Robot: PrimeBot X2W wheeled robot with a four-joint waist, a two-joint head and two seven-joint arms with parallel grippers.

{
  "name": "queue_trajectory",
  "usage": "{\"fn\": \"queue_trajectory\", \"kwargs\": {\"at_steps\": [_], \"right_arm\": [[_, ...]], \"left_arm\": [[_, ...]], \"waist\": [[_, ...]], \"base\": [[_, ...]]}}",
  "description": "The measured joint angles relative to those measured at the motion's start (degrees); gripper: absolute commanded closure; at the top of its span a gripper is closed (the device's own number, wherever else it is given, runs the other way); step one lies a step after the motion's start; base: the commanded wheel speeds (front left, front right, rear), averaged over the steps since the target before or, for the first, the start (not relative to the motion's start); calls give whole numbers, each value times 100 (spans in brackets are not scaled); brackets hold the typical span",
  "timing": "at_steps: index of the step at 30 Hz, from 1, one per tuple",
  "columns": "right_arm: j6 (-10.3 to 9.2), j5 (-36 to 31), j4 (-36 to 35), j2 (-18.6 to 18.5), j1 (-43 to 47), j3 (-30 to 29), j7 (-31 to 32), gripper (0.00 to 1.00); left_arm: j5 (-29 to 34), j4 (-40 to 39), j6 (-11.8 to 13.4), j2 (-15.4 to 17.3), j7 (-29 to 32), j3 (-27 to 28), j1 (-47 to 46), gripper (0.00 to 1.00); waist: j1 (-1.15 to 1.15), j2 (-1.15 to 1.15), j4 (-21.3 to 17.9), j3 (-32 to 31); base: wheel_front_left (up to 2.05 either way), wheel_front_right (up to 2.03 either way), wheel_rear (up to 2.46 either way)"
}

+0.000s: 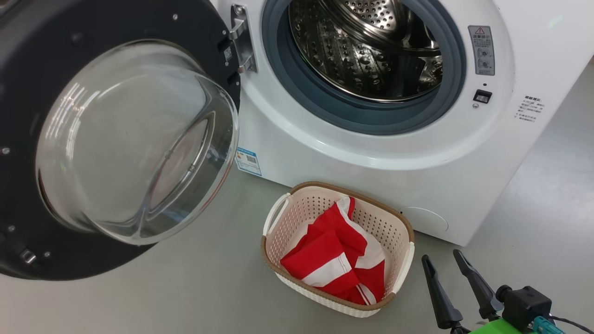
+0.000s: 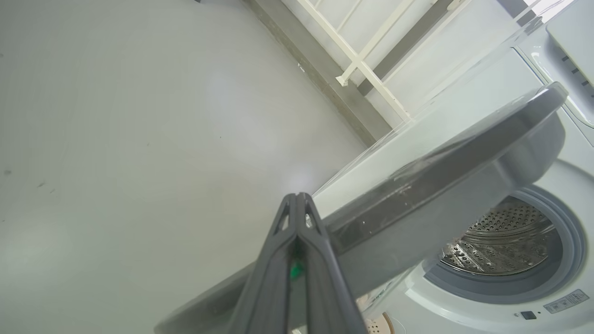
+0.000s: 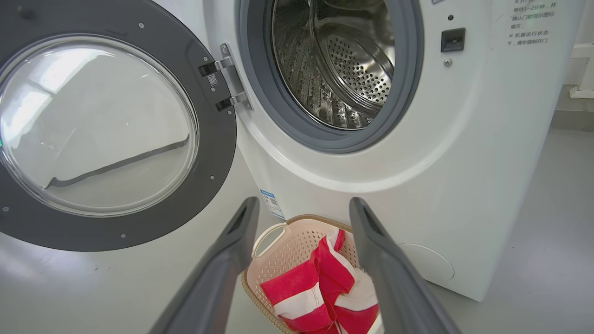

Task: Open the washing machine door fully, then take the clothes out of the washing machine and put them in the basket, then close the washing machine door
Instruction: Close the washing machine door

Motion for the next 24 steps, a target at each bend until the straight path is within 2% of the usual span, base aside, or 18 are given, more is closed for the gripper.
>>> {"fn": "queue_trajectory", "kwargs": {"at_steps": [11,24], "right_arm": [[0,0,0,7,1,-21,0,0],[0,0,-7,15,7,-127,0,0]], "left_arm": [[-722,-1166,3,142,490,-492,684,100],[-1573,-2736,2,221,782,-1063,1482,100]], "waist": [[0,0,-47,-96],[0,0,-178,-186]], "base": [[0,0,0],[0,0,0]]}}
